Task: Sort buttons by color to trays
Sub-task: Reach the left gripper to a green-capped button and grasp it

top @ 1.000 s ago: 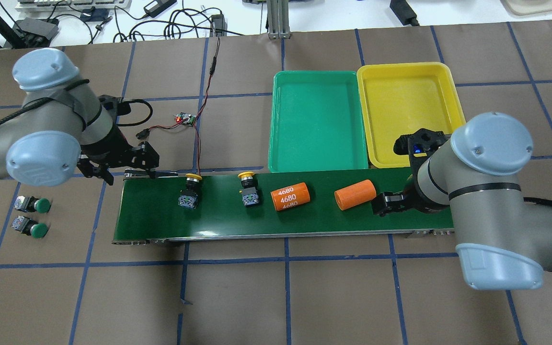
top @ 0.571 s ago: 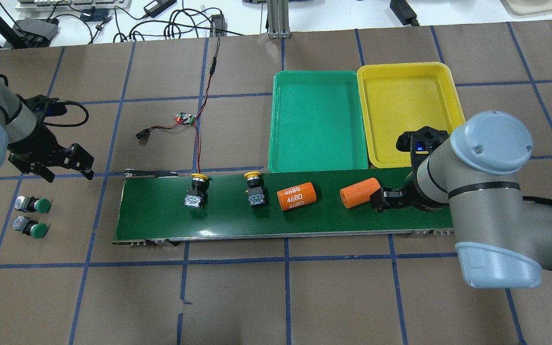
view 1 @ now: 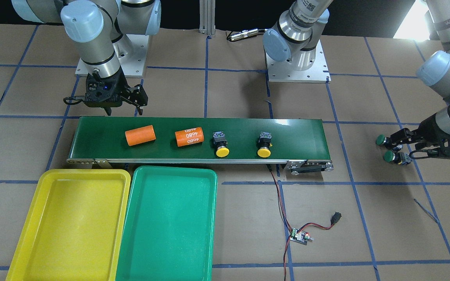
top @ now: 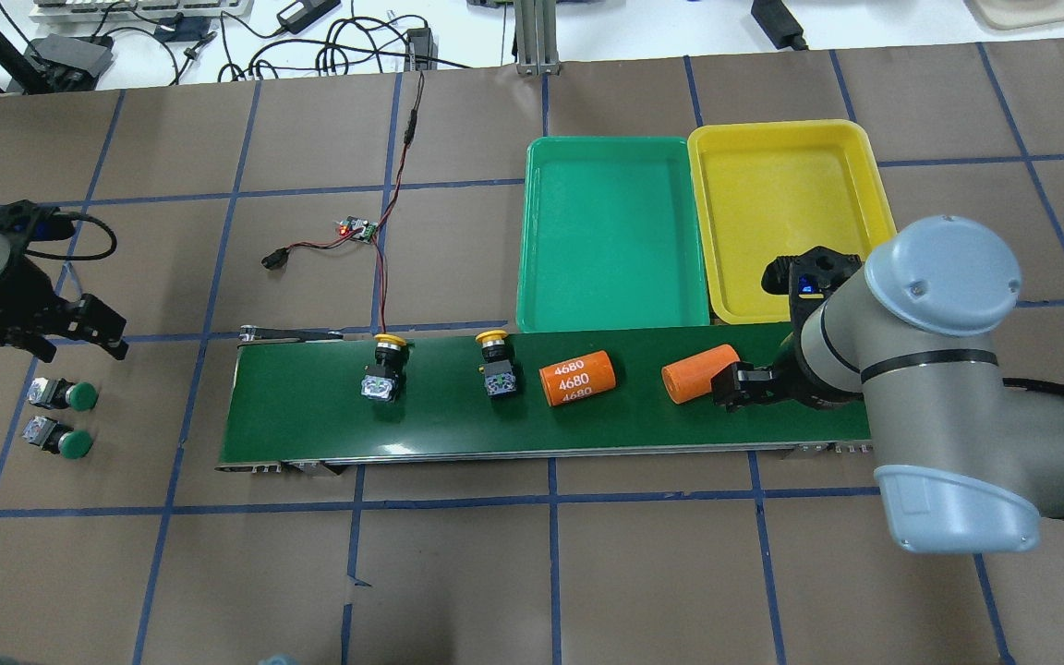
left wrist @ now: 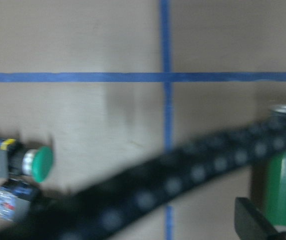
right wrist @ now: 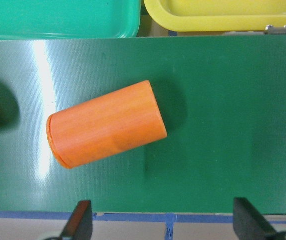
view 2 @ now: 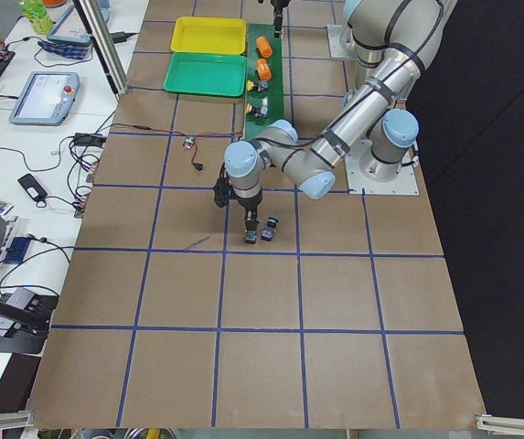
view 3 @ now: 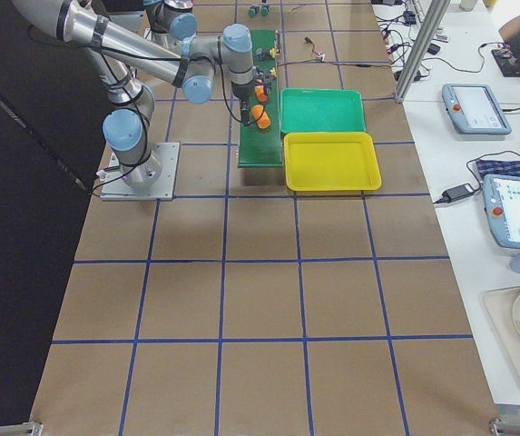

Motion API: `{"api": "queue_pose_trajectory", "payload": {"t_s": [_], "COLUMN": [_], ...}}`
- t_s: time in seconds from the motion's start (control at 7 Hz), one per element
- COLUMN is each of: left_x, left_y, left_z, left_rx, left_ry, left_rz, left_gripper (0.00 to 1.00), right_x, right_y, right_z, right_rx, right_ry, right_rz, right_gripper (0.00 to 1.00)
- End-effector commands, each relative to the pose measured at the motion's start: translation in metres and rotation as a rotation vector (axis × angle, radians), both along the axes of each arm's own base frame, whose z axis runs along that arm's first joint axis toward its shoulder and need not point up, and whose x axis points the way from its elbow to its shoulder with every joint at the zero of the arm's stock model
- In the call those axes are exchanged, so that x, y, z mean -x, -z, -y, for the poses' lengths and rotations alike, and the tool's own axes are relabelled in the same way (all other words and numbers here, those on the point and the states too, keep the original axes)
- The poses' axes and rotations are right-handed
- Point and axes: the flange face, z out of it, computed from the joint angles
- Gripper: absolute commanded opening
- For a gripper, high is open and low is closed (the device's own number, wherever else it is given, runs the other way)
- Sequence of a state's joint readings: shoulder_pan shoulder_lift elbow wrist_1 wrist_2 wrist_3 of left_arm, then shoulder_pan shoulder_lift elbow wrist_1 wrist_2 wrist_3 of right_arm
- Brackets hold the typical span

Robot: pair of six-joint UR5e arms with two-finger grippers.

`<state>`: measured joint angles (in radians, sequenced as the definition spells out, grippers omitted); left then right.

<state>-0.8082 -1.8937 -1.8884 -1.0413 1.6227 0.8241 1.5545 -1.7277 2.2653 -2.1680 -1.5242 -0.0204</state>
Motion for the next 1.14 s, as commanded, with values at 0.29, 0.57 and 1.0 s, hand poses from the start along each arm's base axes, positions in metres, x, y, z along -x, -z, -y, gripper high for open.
{"api": "queue_pose_trajectory", "payload": {"t_s": [0.29,0.57,1.0], "left_x": [-0.032,-0.025,-0.023], "left_y": [0.040,0.029,0.032], "left_z": [0.003,-0.003,-0.003], "left_rx": [0.018,-0.006,-0.015], "left_ry": [0.066,0.057,0.057], "left_rz": [-0.074,-0.113,-0.132], "left_gripper": [1.00,1.00,1.00], "right_x": [-0.001,-0.001,-0.001], "right_y": [0.003,0.005,0.005], "right_z": [-0.001,-0.001,-0.001], "right_rx": [-0.006,-0.012,-0.012], "right_ry": [-0.001,0.004,0.007], "right_rz": [0.004,0.006,0.006], "right_gripper": [1.00,1.00,1.00]}}
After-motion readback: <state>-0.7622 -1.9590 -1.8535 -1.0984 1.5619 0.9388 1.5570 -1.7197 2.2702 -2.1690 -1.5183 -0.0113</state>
